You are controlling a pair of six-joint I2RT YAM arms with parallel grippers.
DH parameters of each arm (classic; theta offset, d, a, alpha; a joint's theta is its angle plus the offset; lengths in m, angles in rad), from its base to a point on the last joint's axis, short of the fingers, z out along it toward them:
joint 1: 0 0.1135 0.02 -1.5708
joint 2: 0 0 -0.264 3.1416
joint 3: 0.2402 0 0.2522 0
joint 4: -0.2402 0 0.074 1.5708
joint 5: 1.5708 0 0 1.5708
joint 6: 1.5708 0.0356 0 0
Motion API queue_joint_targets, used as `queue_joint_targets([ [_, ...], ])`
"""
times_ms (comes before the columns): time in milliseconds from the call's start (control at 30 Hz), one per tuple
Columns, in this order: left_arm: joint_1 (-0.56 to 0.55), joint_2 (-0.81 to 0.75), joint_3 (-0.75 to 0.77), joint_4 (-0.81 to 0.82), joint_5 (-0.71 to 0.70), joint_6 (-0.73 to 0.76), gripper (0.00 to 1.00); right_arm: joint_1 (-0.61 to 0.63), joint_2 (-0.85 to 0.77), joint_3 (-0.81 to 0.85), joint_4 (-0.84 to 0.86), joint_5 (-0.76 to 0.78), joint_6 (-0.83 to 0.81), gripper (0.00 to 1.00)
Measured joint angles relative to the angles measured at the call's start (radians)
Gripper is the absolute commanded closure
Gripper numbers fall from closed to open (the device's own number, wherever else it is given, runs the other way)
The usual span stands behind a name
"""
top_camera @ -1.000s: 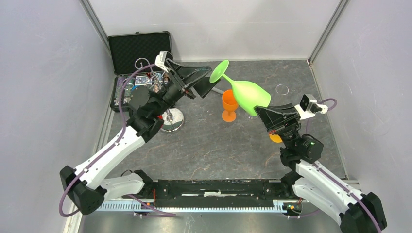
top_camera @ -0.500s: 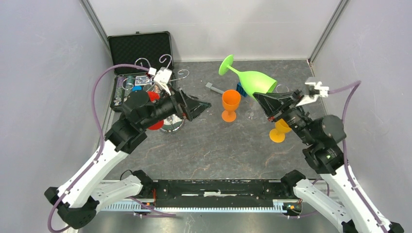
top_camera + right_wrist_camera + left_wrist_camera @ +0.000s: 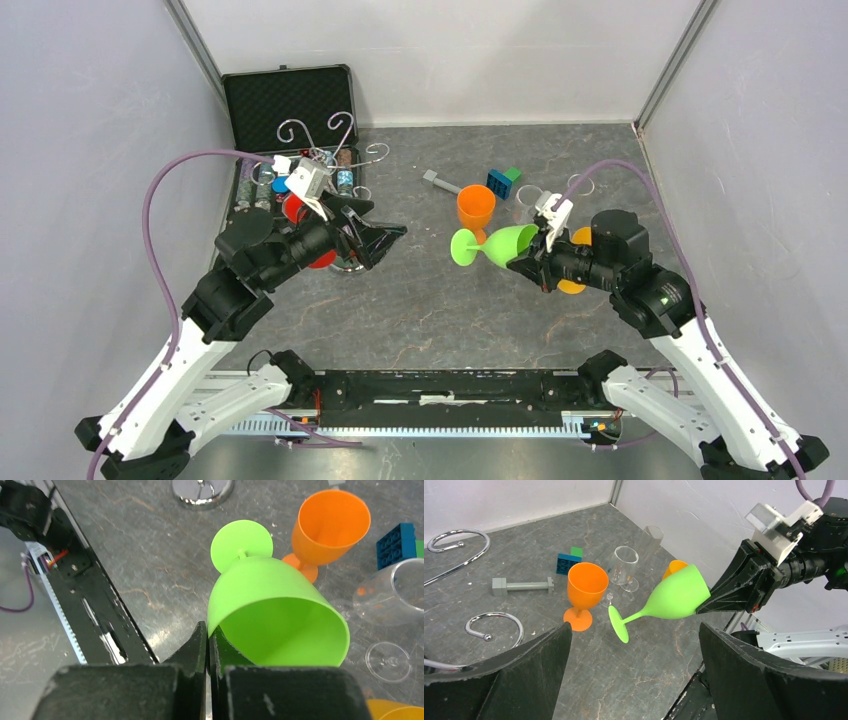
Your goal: Take the wine glass off the wine glass rack
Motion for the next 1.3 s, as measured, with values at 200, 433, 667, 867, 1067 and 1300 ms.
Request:
queue_joint_targets([
  [200, 0.0, -0.004, -0.011, 0.0, -0.019, 0.007, 0.0, 0.0, 0.046, 0.001, -0.101, 0.07, -0.058, 1.0],
  [433, 0.0, -0.017, -0.019, -0.018, -0.066, 0.007, 0.0, 0.0, 0.127, 0.0, -0.188, 0.248, -0.056, 1.0],
  [667, 0.0, -0.048, -0.032, -0.023, -0.128, 0.011, 0.0, 0.04, 0.233, -0.01, -0.228, 0.431, -0.048, 1.0],
  [867, 0.0, -0.08, -0.053, -0.023, -0.176, 0.023, 0.0, 0.137, 0.357, -0.01, -0.253, 0.548, -0.04, 0.99],
  [1067, 0.0, -0.101, -0.066, -0.023, -0.19, 0.024, 0.0, 0.15, 0.389, 0.001, -0.252, 0.632, -0.024, 0.85],
  [1300, 0.0, -0.109, -0.066, -0.023, -0.196, 0.027, 0.0, 0.15, 0.39, 0.001, -0.293, 0.657, -0.016, 0.87],
])
